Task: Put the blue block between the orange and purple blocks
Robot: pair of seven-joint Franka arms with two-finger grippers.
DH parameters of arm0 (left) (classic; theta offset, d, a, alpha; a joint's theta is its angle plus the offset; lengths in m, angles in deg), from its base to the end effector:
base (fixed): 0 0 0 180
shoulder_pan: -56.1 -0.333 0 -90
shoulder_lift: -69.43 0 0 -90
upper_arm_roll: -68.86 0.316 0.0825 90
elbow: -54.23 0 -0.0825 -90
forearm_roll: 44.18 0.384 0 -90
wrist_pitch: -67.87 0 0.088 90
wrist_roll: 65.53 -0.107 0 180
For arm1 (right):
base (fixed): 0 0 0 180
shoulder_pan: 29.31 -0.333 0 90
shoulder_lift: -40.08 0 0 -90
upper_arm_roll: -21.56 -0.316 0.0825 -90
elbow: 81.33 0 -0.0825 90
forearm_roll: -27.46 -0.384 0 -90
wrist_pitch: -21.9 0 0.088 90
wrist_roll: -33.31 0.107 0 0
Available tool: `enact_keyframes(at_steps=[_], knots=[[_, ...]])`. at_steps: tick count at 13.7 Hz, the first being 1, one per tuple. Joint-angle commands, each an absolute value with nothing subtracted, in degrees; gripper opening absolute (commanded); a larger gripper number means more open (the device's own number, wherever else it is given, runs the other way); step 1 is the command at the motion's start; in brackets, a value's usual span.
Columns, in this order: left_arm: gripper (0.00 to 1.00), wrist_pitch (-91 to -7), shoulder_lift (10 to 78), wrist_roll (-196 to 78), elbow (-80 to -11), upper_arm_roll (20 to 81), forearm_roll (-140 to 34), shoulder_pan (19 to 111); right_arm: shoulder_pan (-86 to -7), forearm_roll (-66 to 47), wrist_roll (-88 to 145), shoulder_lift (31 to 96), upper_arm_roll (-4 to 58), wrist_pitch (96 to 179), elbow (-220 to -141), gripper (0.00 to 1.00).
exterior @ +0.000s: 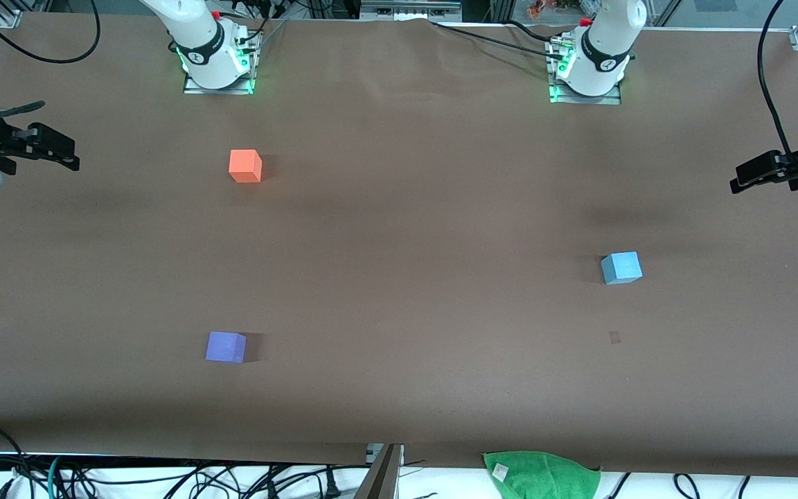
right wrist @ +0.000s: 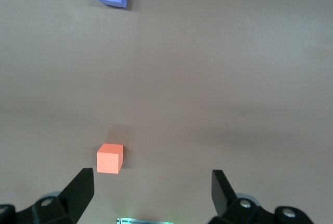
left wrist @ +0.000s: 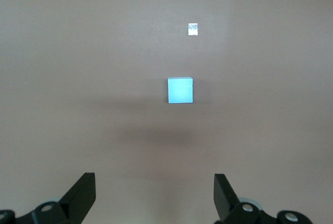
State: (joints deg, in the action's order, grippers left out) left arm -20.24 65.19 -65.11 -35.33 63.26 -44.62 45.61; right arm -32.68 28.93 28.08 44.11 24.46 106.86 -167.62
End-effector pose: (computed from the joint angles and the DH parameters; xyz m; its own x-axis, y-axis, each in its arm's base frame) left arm 0.5690 0.0498 0.5839 0.9909 0.0914 -0.0989 0.0933 -0.9955 0.0142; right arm 0.5666 0.0028 0.6081 0.9907 0.0968 -0.0956 0.0992 -0.9949 0.0206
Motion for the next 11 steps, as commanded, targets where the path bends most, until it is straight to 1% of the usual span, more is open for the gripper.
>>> enact_keyframes(at_steps=[1,11], knots=[[1.0,-19.23,64.85,-66.5,-34.37,63.15,-46.29,45.29,-32.74,28.69,27.95,43.77,24.28,106.89,-167.2,1.0],[1.0,-19.66,65.38,-66.5,-36.39,63.06,-47.34,45.2,-32.74,28.6,28.04,43.77,24.37,106.89,-167.2,1.0]])
